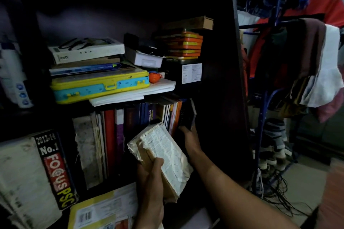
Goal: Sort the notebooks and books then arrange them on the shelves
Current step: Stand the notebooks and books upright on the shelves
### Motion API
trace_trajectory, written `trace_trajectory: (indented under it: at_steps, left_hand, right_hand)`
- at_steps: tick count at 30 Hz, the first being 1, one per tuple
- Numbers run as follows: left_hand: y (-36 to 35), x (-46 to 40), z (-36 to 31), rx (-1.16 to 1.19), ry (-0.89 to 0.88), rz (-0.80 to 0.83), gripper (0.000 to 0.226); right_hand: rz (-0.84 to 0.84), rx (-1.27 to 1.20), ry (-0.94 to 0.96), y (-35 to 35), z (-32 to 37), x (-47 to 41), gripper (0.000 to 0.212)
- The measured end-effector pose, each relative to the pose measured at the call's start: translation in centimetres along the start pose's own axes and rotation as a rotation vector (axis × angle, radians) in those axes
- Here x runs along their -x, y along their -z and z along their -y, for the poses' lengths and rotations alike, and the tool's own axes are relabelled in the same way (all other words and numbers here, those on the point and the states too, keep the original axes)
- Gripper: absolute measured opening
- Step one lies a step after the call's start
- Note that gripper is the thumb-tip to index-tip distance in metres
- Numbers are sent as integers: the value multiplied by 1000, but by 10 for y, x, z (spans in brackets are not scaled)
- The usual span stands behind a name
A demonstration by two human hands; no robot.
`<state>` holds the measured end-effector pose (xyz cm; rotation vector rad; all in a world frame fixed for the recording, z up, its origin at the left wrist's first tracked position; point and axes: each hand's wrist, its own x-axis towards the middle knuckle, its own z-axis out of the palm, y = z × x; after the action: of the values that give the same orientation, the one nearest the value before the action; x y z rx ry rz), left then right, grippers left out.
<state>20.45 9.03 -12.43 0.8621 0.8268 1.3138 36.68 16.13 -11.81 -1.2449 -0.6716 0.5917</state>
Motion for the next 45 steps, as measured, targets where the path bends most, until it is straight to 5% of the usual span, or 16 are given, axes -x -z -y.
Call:
trace_trajectory:
  at_steps: [4, 10, 13, 16, 19, 25, 32, 36, 40, 45]
  left_hand:
    - [2, -4, 3, 5, 24, -9, 25]
    - [-1, -14, 9, 72, 77, -80, 28]
    - [0, -13, 7, 77, 89, -97, 25]
    - [1, -8, 5, 53, 78, -114, 26]
    - [-1, 2, -1, -16, 45, -89, 52]
    - [-4, 4, -2, -121, 5, -79, 26]
    - [-5, -1, -1, -49, 35, -114, 45]
    - [-2, -5, 3, -46, 50, -105, 29]
    - [4, -11, 7, -53, 56, -108, 29]
    - [4, -13, 11, -51, 34, -89, 30]
  right_hand:
    - [51, -183, -75, 9, -16, -14, 54]
    - [205, -106, -10, 12, -16, -17, 44]
    - [223, -51, -13, 15, -13, -14, 8]
    - [264, -54, -34, 16, -7, -9, 23]
    - [249, -55, -71, 16, -2, -5, 17]
    - [277, 71, -75, 25, 0, -10, 38]
    - [309, 46, -80, 24, 2, -4, 31]
    - [122, 239, 35, 25, 3, -11, 18]
    - [-61, 493, 242, 25, -2, -15, 35]
    - [-155, 709, 228, 25, -4, -11, 36]
